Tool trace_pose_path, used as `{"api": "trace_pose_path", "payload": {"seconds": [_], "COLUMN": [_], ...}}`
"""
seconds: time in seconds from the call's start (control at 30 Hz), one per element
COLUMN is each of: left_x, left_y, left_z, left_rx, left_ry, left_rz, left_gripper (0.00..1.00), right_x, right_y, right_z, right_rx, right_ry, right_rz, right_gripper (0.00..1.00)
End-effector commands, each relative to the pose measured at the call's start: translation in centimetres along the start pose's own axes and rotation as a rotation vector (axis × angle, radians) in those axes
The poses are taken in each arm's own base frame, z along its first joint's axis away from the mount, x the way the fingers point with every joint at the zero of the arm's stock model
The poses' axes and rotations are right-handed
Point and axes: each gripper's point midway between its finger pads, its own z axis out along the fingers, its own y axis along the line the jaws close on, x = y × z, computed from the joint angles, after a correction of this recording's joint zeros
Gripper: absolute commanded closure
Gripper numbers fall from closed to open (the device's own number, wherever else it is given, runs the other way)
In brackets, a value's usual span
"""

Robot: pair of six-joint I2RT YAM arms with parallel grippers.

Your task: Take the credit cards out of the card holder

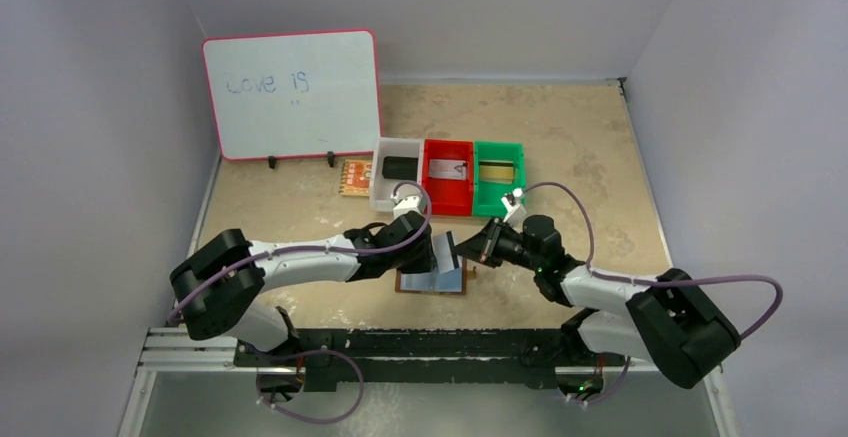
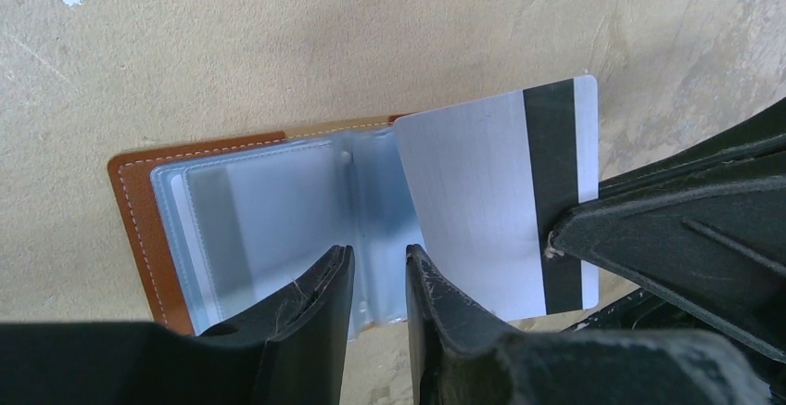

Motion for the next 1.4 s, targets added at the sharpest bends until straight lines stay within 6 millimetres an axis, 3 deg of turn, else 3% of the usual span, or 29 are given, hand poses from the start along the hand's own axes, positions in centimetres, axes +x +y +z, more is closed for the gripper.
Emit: {"api": "trace_pose_path", "payload": {"seconds": [0.0, 0.5, 0.57, 0.83, 0.93, 1.13, 1.37], "left_x": [-2.0, -2.0, -1.9, -2.5, -3.6, -5.4, -7.3], "left_y": [-3.5, -2.6, -2.5, -0.6, 1.0, 3.5, 6.4], "left_z": [-0.5, -0.3, -0.3, -1.0, -2.1, -4.3, -6.1], "left_rx": [0.122, 0.082, 0.077, -0.008, -0.083, -0.192, -0.275], "left_ry": [-0.057, -0.063, -0.062, -0.099, -0.156, -0.247, -0.295], "left_rz": [-0.033, -0.015, -0.013, -0.003, 0.000, 0.007, -0.027], "left_gripper": [0.73, 0.74, 0.74, 0.74, 0.72, 0.63, 0.42], "right_x": [0.0, 0.2, 0.1, -0.8, -3.2, -9.3, -15.8], "right_y": [1.6, 0.6, 0.5, -0.1, 0.5, 4.0, 7.0], "right_z": [0.1, 0.9, 1.0, 0.1, -0.5, -1.7, 0.0], "right_rx": [-0.075, -0.019, -0.011, 0.077, 0.140, 0.202, 0.268], "right_ry": [0.013, 0.056, 0.053, 0.005, -0.080, -0.246, -0.320], "right_rz": [-0.020, -0.022, -0.023, -0.046, -0.120, -0.416, -0.933], "right_gripper": [1.00, 0.90, 1.00, 1.00, 1.00, 1.00, 1.00]}}
